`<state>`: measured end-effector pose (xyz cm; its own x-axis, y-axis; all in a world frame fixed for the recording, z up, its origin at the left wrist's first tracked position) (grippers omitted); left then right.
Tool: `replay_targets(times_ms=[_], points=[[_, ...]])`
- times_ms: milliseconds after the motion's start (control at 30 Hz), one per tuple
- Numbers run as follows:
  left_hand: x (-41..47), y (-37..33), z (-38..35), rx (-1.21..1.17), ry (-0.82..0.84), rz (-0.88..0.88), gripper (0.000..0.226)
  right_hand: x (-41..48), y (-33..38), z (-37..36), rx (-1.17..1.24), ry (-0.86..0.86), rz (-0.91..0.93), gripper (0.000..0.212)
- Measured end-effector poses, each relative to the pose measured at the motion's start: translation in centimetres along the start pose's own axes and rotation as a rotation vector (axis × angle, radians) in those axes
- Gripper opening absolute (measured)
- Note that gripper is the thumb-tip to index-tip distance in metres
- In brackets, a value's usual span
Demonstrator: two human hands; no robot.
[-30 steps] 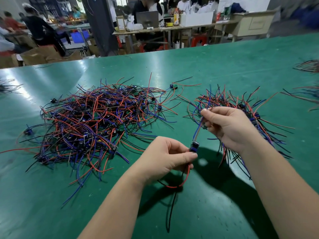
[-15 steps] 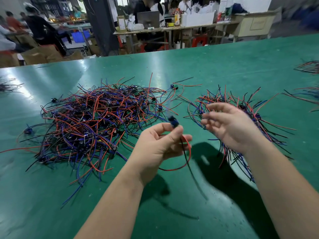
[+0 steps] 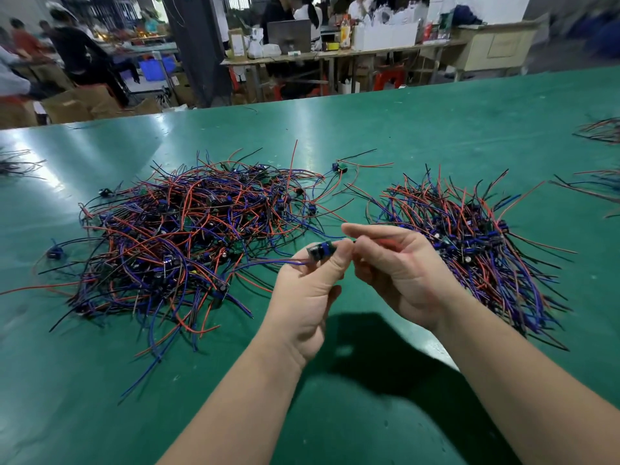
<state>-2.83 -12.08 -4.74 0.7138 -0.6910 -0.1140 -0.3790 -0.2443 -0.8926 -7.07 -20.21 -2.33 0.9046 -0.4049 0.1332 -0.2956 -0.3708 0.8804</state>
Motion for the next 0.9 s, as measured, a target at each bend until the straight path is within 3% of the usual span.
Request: replay_targets(times_ms=[133, 200, 333, 433, 533, 800, 900], points=[[-0.1, -0.9, -1.1, 0.105, 0.064, -0.138, 0.015, 0.1, -0.6, 1.5, 0.203, -0.187, -0.097, 0.019], [0.1, -2.4, -0.9, 0.201, 0.022, -0.268, 0.033, 0.2, -0.2, 2.1, 0.334, -0.239, -0.116, 0.020], [-0.6, -5.2, 0.4, 0.215, -0.001, -0.469, 0.029, 0.0, 1.1, 2.9, 0.477, -0.231, -0.168, 0.024], [-0.4, -3.5, 0.0, 0.184, 0.072, -0.242, 0.041, -0.3, 0.9, 3.2, 0.350, -0.213, -0.233, 0.023], [-0.6, -0.7, -1.7, 0.258, 0.181, -0.053, 0.022, -0.3, 0.1, 3.3, 0.102, -0.204, -0.258, 0.022], [0.0, 0.6, -0.5, 0.212, 0.120, 0.047, 0.020, -0.3, -0.5, 3.1, -0.300, -0.076, -0.239, 0.016], [0.0, 1.2, -0.4, 0.279, 0.155, 0.127, 0.014, -0.3, -0.1, 3.5, -0.387, -0.119, -0.207, 0.011]])
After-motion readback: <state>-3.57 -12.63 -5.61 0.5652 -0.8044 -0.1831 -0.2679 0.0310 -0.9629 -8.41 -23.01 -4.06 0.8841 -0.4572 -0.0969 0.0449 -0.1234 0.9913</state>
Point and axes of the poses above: each hand's wrist, its own x-axis towards the middle knuckle, its own z-axis out of the back of the hand, y = z × x, the point moved 10 cm from there along x, towards the middle knuckle, and after that the axes turned 1 degree about z, right-handed, at the moved point
